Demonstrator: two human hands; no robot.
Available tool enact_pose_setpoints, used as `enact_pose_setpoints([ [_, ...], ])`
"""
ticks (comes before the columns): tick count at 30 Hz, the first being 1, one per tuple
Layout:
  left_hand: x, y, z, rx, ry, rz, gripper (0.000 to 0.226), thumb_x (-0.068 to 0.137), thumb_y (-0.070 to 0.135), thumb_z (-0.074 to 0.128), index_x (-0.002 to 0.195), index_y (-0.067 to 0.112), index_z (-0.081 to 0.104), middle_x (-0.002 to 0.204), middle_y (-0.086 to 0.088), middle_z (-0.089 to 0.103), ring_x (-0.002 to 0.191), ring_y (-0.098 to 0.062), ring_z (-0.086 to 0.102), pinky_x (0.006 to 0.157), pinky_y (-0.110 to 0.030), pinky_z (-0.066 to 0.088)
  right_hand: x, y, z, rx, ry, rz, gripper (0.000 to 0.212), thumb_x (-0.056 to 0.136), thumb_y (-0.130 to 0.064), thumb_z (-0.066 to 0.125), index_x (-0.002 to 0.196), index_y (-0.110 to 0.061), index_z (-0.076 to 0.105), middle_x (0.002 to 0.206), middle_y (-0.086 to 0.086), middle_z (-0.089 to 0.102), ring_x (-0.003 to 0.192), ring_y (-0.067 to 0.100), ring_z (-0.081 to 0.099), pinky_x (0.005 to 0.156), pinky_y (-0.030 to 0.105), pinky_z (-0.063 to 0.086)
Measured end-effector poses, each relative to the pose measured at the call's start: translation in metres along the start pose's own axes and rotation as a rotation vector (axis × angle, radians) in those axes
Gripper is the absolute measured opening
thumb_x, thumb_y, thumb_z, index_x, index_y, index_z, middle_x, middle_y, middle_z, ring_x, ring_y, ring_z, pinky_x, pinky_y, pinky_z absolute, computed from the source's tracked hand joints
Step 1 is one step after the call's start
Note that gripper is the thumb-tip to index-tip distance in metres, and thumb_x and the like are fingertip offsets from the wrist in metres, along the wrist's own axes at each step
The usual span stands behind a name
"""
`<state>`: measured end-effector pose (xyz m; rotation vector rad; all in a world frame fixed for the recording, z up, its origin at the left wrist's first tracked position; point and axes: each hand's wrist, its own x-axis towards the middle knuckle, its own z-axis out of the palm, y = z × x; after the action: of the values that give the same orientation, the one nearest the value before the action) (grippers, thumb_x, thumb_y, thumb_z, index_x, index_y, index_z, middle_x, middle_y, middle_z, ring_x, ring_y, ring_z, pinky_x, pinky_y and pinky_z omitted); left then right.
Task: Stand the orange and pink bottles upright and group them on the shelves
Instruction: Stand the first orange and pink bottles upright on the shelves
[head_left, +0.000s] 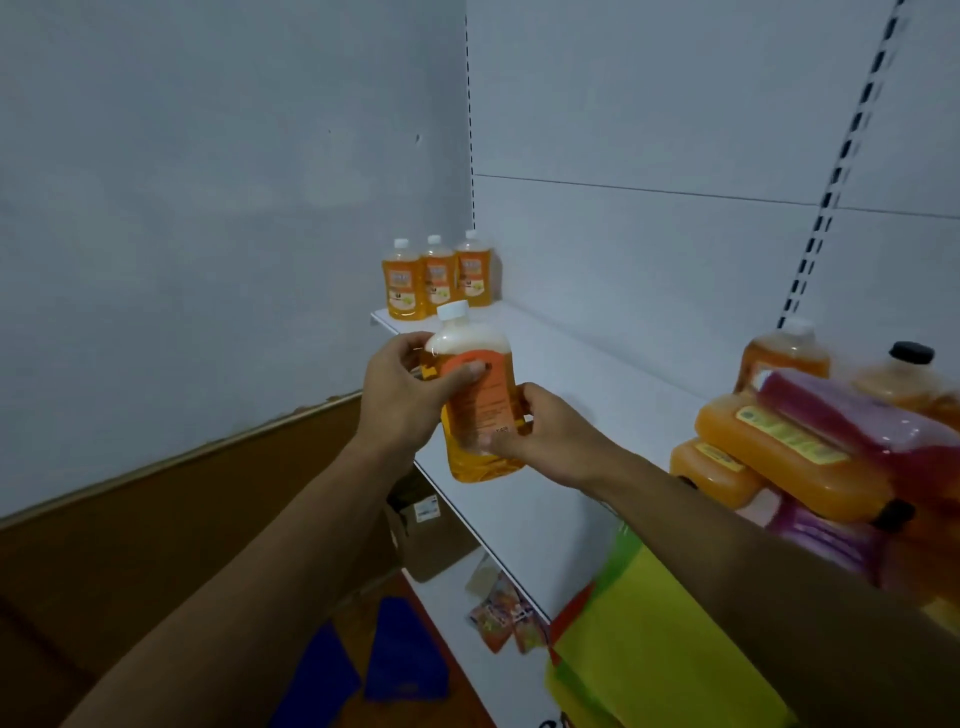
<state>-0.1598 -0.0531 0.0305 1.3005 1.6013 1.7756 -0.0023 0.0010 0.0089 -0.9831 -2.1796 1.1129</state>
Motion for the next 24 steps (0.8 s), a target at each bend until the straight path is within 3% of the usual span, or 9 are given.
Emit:
enact_pose_setpoints([
  [4, 0.064, -0.037, 0.003, 0.019, 0.021, -0.007, 0.052, 0.075, 0.028, 0.079, 0.120, 0.022, 0.054, 0.111, 0.008, 0.060, 0.096, -0.008, 0.061, 0.067, -0.018, 0.053, 0.080, 0.019, 0.006, -0.056, 0.030, -0.003, 0.058, 0.082, -0.039, 0.073, 0.128, -0.021, 0.042, 0.113, -0.007, 0.053, 0.102, 0.011, 0.055, 0.078, 0.022, 0.046],
  [10, 0.179, -0.074, 0.000, 0.189, 0.003, 0.059, 0.057, 0.070, 0.033, 0.083, 0.120, 0.027, 0.056, 0.113, 0.008, 0.059, 0.104, -0.018, 0.060, 0.085, -0.040, 0.057, 0.198, 0.032, 0.007, -0.092, 0.071, -0.020, 0.062, 0.076, -0.046, 0.076, 0.124, -0.019, 0.049, 0.109, -0.004, 0.060, 0.098, 0.012, 0.059, 0.079, 0.024, 0.049],
  [15, 0.259, -0.108, -0.007, 0.272, -0.020, 0.142, 0.062, 0.067, 0.035, 0.084, 0.123, 0.025, 0.057, 0.118, 0.005, 0.061, 0.106, -0.018, 0.059, 0.088, -0.045, 0.055, 0.284, 0.043, 0.013, -0.107, 0.124, 0.016, 0.066, 0.072, -0.049, 0.078, 0.125, -0.020, 0.050, 0.113, -0.002, 0.063, 0.100, 0.015, 0.060, 0.088, 0.035, 0.054],
  [19, 0.318, -0.140, -0.014, 0.305, -0.040, 0.169, 0.060, 0.066, 0.038, 0.085, 0.119, 0.026, 0.059, 0.112, 0.011, 0.062, 0.103, -0.013, 0.059, 0.090, -0.041, 0.054, 0.340, 0.050, 0.024, -0.062, 0.162, 0.046, 0.061, 0.073, -0.046, 0.079, 0.122, -0.019, 0.054, 0.109, -0.003, 0.064, 0.096, 0.011, 0.060, 0.082, 0.026, 0.051],
  [24, 0.376, -0.176, -0.017, 0.317, -0.074, 0.194, 0.066, 0.068, 0.038, 0.083, 0.127, 0.023, 0.058, 0.119, 0.009, 0.061, 0.105, -0.011, 0.057, 0.087, -0.026, 0.048, 0.400, 0.061, 0.032, -0.070, 0.211, 0.090, 0.054, 0.078, -0.035, 0.077, 0.124, -0.020, 0.054, 0.105, -0.009, 0.060, 0.092, 0.006, 0.055, 0.068, 0.010, 0.039],
])
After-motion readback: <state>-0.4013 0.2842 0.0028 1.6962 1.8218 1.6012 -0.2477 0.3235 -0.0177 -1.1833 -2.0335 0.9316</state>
